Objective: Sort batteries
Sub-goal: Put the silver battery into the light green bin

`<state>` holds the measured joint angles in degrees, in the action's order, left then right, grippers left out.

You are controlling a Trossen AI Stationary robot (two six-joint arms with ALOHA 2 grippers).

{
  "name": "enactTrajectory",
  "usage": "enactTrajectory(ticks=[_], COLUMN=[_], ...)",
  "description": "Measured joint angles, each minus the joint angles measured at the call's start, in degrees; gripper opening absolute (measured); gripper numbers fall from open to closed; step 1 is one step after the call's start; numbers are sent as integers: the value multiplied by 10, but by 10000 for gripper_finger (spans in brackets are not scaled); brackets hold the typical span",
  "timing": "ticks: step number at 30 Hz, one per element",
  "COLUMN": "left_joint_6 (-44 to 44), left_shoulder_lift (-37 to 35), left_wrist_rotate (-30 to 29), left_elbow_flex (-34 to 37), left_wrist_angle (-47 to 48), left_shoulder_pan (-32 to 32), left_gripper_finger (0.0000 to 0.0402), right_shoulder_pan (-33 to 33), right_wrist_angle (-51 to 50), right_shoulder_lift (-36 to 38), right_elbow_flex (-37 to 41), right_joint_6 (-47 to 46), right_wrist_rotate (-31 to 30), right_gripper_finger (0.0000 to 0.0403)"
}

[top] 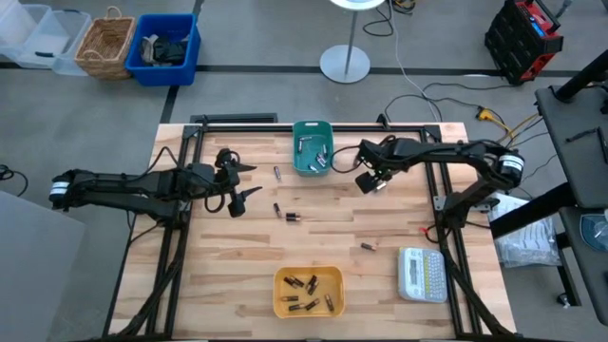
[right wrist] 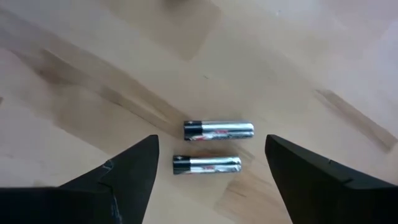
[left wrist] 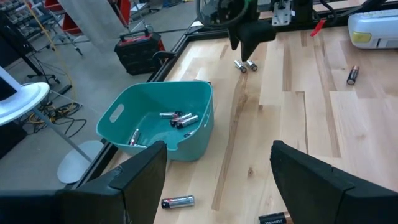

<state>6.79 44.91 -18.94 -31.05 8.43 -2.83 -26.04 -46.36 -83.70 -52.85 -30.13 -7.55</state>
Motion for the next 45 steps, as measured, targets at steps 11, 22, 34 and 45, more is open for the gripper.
enactTrajectory(ticks=[11,22,34,45], left_joint_6=[1,2,2,2], left_shoulder_lift=[0,0,0,0], left_wrist_rotate=[0,0,0,0], left_elbow_flex=[0,0,0,0], left_wrist_angle=[0,0,1,1], left_shoulder_pan=[0,0,0,0], left_gripper_finger=[263,263,263,263], right_shoulder_pan=[-2,-9,-28,-28], right_wrist_angle=[26,35,50,78], right_shoulder_lift=[-38,-64,-65,-65], right_elbow_flex=[2,6,25,39], right_joint_6=[3,3,2,8], right_wrist_rotate=[-2,-4,-7,0], right_gripper_finger=[302,303,300,298])
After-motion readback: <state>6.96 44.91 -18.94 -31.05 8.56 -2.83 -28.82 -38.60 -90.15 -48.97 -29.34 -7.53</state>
